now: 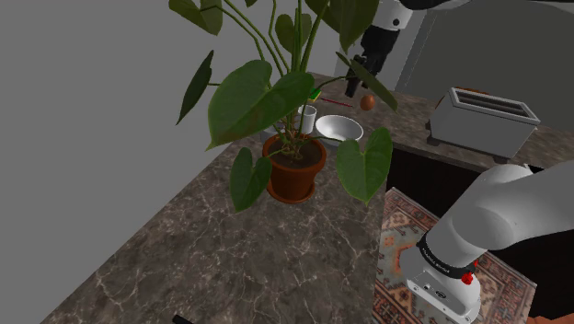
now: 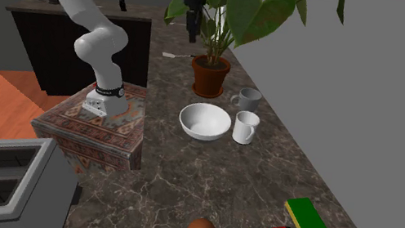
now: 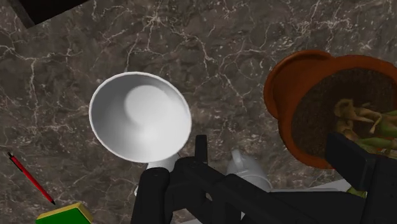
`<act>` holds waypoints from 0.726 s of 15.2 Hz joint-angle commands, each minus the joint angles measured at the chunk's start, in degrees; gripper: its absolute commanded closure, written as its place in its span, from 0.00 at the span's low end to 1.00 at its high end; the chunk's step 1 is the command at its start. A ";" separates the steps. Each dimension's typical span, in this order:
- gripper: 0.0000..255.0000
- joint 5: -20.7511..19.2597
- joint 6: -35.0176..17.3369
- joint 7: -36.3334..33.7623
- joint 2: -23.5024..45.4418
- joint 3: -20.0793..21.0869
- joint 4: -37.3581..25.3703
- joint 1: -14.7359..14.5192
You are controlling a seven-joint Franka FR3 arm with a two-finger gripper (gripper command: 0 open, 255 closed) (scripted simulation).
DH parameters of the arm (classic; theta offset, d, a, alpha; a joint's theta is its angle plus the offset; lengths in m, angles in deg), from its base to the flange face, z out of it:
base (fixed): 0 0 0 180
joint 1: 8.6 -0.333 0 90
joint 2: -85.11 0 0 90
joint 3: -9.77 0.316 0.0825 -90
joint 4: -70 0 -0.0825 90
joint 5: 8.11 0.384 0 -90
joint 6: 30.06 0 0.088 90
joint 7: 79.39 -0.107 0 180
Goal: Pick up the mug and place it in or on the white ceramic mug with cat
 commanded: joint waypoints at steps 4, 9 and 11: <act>0.00 -1.57 -6.90 2.09 10.23 -0.47 -2.28 0.54; 0.00 -3.10 -11.92 3.53 20.73 -0.70 -6.76 0.99; 0.00 -3.73 -13.53 4.01 25.03 -0.79 -9.06 1.15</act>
